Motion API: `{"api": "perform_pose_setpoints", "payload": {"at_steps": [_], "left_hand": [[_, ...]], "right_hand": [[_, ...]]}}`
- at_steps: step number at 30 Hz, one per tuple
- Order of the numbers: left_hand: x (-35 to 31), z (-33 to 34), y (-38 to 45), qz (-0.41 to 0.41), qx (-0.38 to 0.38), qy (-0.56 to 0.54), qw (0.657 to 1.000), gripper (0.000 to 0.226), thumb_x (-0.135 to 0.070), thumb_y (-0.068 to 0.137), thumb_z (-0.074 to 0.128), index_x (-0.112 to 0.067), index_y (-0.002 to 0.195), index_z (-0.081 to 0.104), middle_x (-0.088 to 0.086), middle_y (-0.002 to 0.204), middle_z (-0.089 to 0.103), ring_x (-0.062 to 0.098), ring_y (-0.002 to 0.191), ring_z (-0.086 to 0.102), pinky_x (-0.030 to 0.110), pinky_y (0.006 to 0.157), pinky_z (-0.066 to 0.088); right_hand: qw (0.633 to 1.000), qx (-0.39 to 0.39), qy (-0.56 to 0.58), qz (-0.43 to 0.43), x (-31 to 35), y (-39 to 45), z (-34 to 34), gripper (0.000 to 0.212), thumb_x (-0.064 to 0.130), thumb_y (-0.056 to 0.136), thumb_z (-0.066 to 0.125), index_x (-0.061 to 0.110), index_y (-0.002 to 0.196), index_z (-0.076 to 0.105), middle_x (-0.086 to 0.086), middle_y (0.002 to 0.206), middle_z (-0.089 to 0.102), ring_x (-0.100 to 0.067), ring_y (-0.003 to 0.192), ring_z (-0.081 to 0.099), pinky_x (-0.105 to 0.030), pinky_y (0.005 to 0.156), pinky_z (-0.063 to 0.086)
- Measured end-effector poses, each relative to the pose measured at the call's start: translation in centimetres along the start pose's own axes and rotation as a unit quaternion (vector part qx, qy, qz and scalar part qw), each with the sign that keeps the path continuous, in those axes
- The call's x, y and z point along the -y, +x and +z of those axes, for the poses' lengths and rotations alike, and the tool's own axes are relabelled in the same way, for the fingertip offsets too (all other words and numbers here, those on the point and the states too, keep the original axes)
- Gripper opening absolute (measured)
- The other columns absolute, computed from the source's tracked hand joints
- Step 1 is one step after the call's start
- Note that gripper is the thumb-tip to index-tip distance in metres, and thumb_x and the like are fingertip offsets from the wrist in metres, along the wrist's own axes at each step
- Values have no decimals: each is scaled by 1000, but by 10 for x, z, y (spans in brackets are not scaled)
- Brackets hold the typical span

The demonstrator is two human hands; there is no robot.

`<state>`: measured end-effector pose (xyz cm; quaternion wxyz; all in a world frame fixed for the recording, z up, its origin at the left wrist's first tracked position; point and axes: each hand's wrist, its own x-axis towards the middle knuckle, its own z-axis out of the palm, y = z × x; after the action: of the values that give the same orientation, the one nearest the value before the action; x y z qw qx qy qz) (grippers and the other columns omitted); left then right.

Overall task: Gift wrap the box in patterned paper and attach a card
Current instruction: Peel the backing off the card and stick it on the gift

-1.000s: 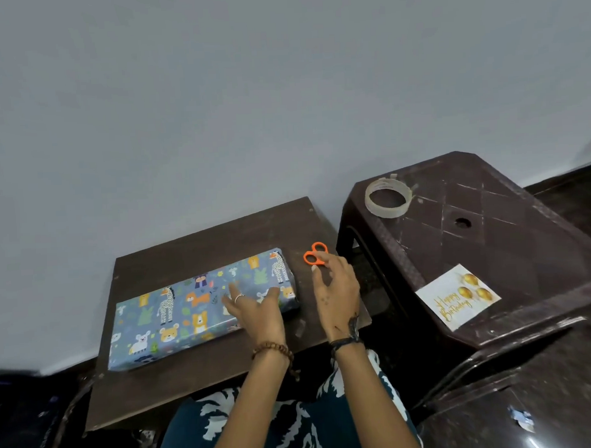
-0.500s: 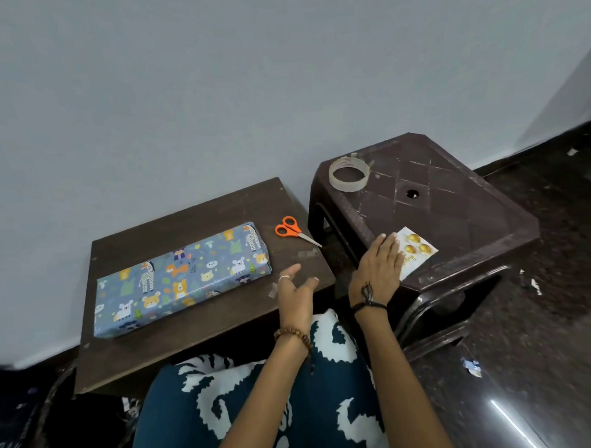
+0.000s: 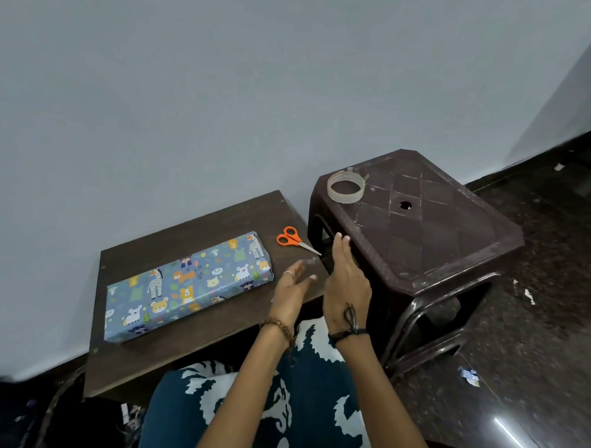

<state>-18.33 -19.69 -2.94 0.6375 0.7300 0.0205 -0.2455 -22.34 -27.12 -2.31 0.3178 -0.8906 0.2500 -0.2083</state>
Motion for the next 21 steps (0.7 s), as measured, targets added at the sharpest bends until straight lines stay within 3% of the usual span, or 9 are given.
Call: {"api": "perform_pose_setpoints", "payload": {"at_steps": [2, 3, 5, 7, 9, 12, 15, 18, 21], "left_hand": [[-8, -15, 5, 14, -11, 4, 1000, 54, -14, 92, 55, -11, 141, 33, 1, 136, 43, 16, 125, 43, 28, 102, 36], [-13, -23, 8, 19, -23, -4, 1000, 53, -16, 91, 55, -13, 140, 34, 1, 127, 48, 16, 115, 50, 30, 97, 40], [-23, -42, 12, 31, -50, -41, 997, 44, -13, 91, 55, -11, 133, 41, 3, 109, 57, 14, 92, 56, 30, 83, 49], [-30, -61, 16, 44, -80, -75, 993, 32, -6, 91, 54, -6, 122, 48, 3, 92, 60, 13, 80, 58, 22, 65, 55], [-31, -79, 22, 54, -132, -73, 987, 26, -1, 91, 52, -5, 116, 50, 6, 93, 62, 14, 78, 59, 18, 56, 54], [-25, -102, 38, 66, -228, -52, 970, 30, 1, 91, 51, 1, 121, 48, 13, 105, 58, 22, 88, 58, 21, 60, 52], [-10, -123, 51, 66, -293, -40, 953, 32, 1, 91, 52, 1, 122, 48, 18, 110, 60, 32, 95, 61, 30, 70, 52], [5, -131, 59, 51, -305, -47, 950, 29, 2, 91, 51, 3, 120, 49, 22, 120, 57, 37, 108, 56, 17, 56, 54], [19, -131, 61, 31, -309, -67, 948, 28, 3, 91, 50, 4, 119, 49, 19, 115, 56, 36, 109, 55, 8, 46, 49]], "right_hand": [[993, -18, 118, -6, 22, -2, -10, 52, -1, 94, 41, 17, 143, 33, -9, 118, 62, -21, 92, 61, -27, 71, 44], [979, -24, 201, 3, 30, 1, -13, 46, 3, 95, 44, 17, 139, 42, -2, 104, 66, -13, 85, 60, -20, 69, 43], [943, -9, 330, 31, 36, 15, -12, 40, 4, 91, 53, 18, 128, 55, 9, 99, 66, -6, 88, 61, -15, 74, 47], [918, 52, 389, 62, 34, 33, -1, 37, 5, 87, 60, 18, 122, 59, 0, 100, 69, -12, 93, 64, -22, 80, 50], [894, 88, 429, 95, 25, 52, 15, 38, 6, 85, 64, 11, 122, 58, -4, 98, 68, -16, 92, 65, -26, 82, 52], [900, -8, 412, 144, 2, 93, 30, 29, 2, 83, 64, 6, 112, 63, -3, 88, 66, -14, 78, 63, -29, 73, 56], [903, -132, 337, 231, -30, 142, 37, 16, 4, 81, 66, 9, 96, 68, -6, 90, 69, -19, 81, 66, -40, 79, 56], [880, -179, 329, 294, -50, 177, 39, 20, 11, 78, 71, 8, 97, 64, -7, 94, 68, -23, 87, 66, -39, 83, 54], [897, -171, 295, 280, -55, 199, 38, 37, 24, 77, 73, 6, 105, 56, -4, 95, 62, -18, 85, 58, -27, 75, 47]]}}
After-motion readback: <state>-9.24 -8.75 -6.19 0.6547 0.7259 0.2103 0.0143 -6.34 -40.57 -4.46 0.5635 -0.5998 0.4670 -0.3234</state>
